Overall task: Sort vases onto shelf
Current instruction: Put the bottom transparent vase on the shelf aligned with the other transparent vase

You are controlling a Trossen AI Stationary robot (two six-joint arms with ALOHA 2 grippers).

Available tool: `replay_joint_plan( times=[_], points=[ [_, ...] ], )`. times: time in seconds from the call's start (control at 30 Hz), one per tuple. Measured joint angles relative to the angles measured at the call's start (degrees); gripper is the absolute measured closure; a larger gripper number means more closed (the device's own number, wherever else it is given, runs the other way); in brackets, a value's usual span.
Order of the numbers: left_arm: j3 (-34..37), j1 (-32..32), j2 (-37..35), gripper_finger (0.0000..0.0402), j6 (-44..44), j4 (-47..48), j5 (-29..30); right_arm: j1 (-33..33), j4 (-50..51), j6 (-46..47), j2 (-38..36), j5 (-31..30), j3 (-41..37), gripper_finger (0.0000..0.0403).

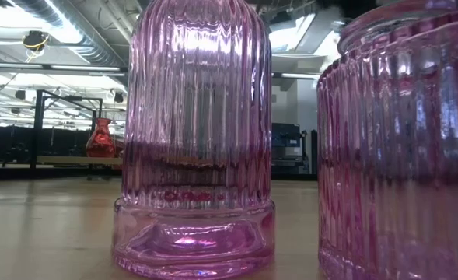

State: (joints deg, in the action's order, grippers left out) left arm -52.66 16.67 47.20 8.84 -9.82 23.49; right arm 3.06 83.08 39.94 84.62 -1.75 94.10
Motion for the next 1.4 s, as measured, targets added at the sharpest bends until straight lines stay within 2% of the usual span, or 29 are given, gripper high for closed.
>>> replay_joint_plan(
  times=[0.2,0.37,0.5,0.67,0.83,1.0,1.13,1.27,1.4],
  points=[
    [0.0,0.0,0.0,0.0177,0.0,0.2,0.0,3.6,1.5,-12.9,15.5,3.4,21.8,0.0403],
    [0.0,0.0,0.0,0.0177,0.0,0.3,0.0,5.0,6.7,-21.8,29.0,5.4,40.9,0.0403],
    [0.0,0.0,0.0,0.0177,0.0,0.5,0.0,5.6,2.5,-24.9,30.7,9.3,35.9,0.0403],
    [0.0,0.0,0.0,0.0177,0.1,-0.2,1.0,5.2,1.3,-26.8,32.9,7.4,35.2,0.0403],
    [0.0,0.0,0.3,0.0177,0.8,0.0,1.0,5.2,-3.4,-26.7,32.7,8.9,36.5,0.0403],
    [0.0,-0.1,0.5,0.0177,7.8,0.1,1.5,5.2,-4.6,-26.7,32.7,9.3,38.8,0.0403],
    [0.0,-1.1,1.1,0.0177,7.3,6.1,6.3,5.2,-4.1,-26.7,32.7,10.3,40.4,0.0403],
    [0.0,-3.7,5.4,0.0177,7.4,15.0,7.0,5.2,-4.8,-26.6,32.7,10.9,40.9,0.0403],
    [-0.1,-5.6,12.5,0.0177,4.9,15.9,6.9,5.2,-5.2,-26.5,32.7,12.9,40.9,0.0403]
  ],
)
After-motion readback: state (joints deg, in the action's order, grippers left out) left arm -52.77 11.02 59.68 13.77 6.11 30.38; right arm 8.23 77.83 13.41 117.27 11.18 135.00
